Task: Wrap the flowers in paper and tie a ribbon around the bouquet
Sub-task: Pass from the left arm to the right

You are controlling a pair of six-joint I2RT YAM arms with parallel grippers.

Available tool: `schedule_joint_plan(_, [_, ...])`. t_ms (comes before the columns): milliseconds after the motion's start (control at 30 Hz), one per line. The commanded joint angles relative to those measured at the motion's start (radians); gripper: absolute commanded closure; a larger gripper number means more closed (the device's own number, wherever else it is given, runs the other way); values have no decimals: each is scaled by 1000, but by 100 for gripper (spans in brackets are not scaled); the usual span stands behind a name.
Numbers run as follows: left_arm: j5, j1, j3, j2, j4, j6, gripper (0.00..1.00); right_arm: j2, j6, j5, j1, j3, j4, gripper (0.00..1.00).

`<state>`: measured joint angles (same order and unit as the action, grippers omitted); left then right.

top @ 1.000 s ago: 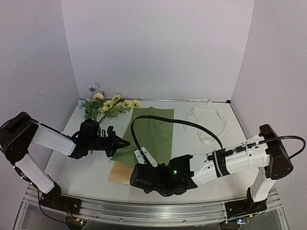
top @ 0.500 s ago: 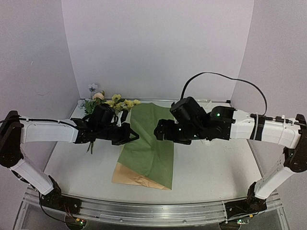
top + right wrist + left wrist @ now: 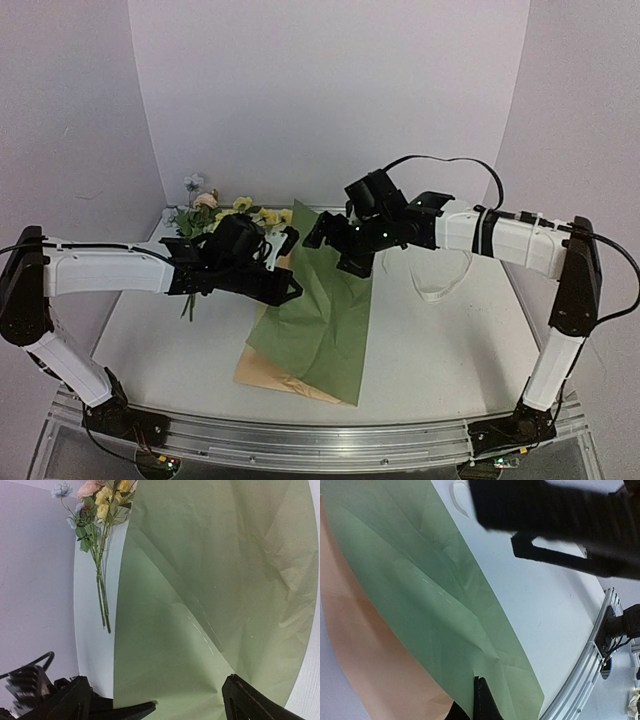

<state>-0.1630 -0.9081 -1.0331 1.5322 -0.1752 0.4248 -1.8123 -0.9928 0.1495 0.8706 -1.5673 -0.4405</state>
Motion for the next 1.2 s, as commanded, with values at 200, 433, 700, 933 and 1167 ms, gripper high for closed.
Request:
schedule_joint_plan(200, [-27, -11, -51, -44, -48, -264, 100, -135, -83, 194, -43, -186, 95, 7])
schedule_joint_plan(433, [-5, -17, -49, -61, -49, -296, 100, -196, -127, 239, -47, -220, 107, 10])
schedule_joint_plan(700, [19, -25, 5, -107, -18, -314, 100, -194, -185, 245, -63, -192, 200, 11])
schedule_joint_plan(933, [87, -37, 16, -127, -44, -345, 100, -211, -191, 257, -63, -204, 193, 17])
schedule_joint_plan(1167, [150, -45, 17, -156, -51, -365, 100, -170, -96, 214, -63, -184, 71, 18])
